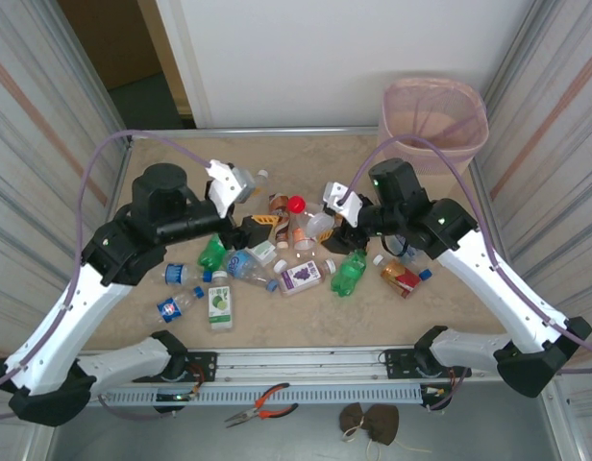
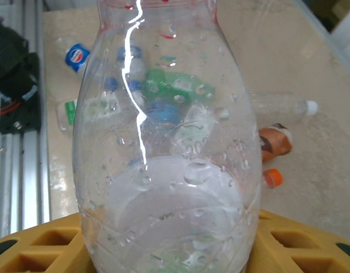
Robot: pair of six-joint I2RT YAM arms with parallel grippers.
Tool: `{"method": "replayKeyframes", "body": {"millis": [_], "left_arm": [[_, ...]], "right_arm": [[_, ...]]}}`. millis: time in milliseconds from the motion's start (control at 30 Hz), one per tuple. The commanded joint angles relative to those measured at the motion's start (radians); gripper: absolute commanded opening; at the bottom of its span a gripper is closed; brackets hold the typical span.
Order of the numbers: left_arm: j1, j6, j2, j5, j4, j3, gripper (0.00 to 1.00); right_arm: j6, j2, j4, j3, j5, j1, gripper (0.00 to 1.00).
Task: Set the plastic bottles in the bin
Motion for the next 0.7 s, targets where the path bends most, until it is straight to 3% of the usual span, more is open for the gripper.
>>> {"method": "replayKeyframes", "body": {"millis": [0,300,667], "left_arm": [[0.003,-0.043,-0.047,-0.162,0.081,-0.054,0.74],[0.003,-0.131,-0.095,-0.258,0.072,-0.145,0.74],[0.002,-0.231,-0.108,-0.292,0.027,-0.22,0.73]], "right_arm": [[0.085,0.011,0.022,0.063,0.04,-0.041,0.54],[0.299,0.1,0.037,0.21,0.08,-0.255,0.48],[0.433,0.234,0.07,0.416,0.148,-0.553,0.5]]}}
